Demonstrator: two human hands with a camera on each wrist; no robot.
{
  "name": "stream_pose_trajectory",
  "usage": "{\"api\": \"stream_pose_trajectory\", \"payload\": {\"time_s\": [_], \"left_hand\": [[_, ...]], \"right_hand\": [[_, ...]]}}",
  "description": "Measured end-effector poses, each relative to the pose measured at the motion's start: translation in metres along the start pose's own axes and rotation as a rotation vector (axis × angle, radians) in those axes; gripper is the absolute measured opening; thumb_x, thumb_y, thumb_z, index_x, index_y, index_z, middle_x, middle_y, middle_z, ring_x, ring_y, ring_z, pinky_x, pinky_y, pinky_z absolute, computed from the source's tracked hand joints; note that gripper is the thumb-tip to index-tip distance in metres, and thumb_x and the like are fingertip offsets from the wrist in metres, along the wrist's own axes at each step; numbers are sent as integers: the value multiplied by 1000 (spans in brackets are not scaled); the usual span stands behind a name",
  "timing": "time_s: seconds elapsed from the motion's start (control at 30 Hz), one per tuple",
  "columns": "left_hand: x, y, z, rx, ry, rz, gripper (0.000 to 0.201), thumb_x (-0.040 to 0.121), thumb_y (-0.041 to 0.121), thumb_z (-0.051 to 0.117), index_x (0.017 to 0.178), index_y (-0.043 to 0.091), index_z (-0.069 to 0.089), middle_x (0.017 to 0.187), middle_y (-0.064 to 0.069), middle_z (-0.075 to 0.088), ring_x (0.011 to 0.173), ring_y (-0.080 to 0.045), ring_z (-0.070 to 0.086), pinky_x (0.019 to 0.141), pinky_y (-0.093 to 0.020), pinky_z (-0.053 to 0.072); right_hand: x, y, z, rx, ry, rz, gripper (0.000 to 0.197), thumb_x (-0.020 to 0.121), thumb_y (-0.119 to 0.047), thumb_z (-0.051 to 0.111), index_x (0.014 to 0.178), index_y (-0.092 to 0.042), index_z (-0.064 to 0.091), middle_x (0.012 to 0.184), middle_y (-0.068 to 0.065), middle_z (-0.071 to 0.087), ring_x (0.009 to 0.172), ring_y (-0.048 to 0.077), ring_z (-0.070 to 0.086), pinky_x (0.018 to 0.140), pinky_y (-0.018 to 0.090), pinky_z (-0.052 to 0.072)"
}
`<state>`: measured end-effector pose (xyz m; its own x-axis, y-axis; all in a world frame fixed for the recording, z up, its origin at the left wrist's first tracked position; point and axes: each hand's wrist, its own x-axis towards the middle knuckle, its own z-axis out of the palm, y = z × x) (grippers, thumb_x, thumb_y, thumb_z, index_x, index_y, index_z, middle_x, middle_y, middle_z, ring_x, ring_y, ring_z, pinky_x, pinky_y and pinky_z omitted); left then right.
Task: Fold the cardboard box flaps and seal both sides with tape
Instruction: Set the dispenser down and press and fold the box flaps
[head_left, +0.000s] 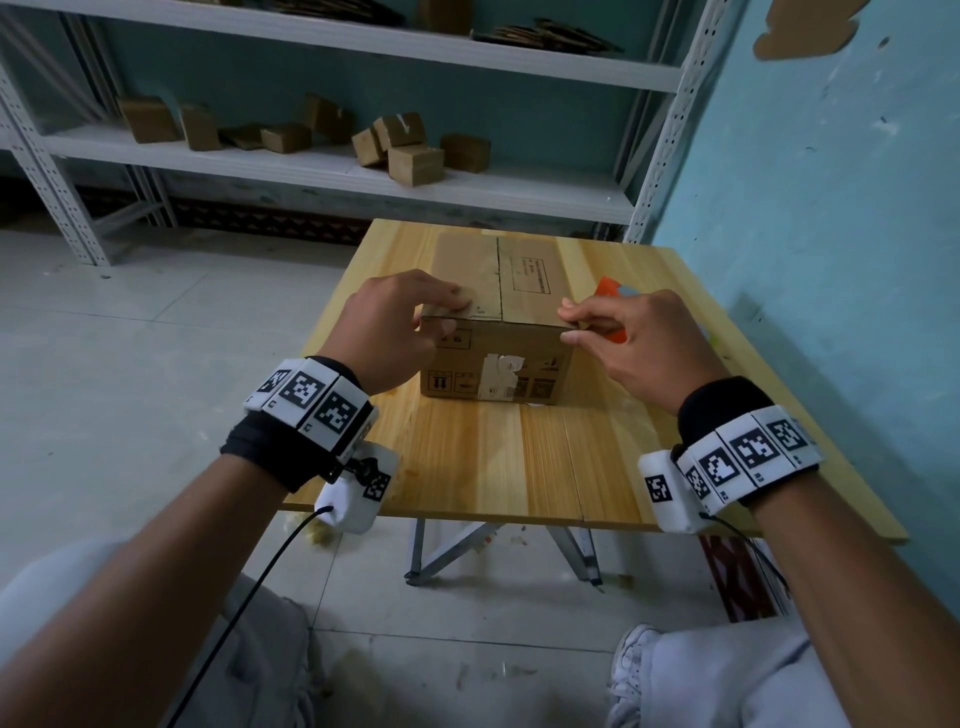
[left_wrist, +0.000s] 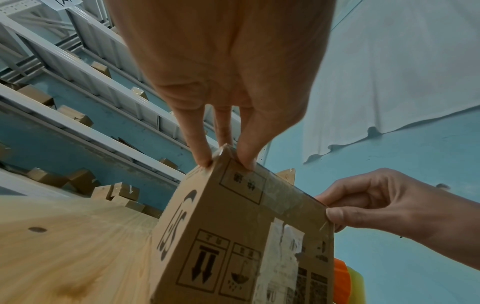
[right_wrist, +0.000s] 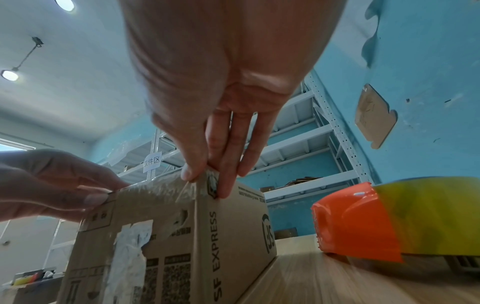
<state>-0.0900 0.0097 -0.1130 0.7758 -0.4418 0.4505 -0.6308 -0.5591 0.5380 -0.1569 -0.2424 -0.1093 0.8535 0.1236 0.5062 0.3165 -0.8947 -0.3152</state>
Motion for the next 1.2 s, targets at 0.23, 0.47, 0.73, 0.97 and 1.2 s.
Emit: {"api": "stream_pose_trajectory", "payload": {"time_s": [0.23,0.47,0.73,0.97,1.2], "left_hand": [[-1,-2,4,50,22,8,32,89,17,62,121,22,65,126,12,62,119,-13,53,97,-37,47],[-2,5,1,249,19,25,31,94,27,54,124,26,63,130,4,54,118,-24,39,94,-33,36],[3,20,9,384,40,18,33,94,37,49,124,32,62,127,9,54,114,-22,36,92,-31,30],[8,34,23,426,-24,37,38,96,44,39,127,35,58,129,11,55,110,-21,41,91,-32,30],[10,34,22,427,-36,10,48,95,59,29,120,35,63,129,13,57,109,-19,41,91,-35,31]], "right_hand": [[-1,-4,-1,-16,41,14,33,93,-40,59,113,-17,72,108,-4,73,89,4,67,86,27,55],[-1,-9,2,24,7,27,31,95,-37,58,112,-15,70,115,-3,68,104,7,59,97,38,49],[6,-18,15,0,63,78,29,100,-30,50,112,-12,70,107,0,67,98,13,60,89,37,50],[8,-41,27,-43,93,36,18,97,-23,54,104,-14,69,99,-2,67,90,11,59,80,27,51],[10,-42,17,171,111,56,19,97,-23,57,104,-15,72,98,-4,71,89,5,61,74,6,43]]}}
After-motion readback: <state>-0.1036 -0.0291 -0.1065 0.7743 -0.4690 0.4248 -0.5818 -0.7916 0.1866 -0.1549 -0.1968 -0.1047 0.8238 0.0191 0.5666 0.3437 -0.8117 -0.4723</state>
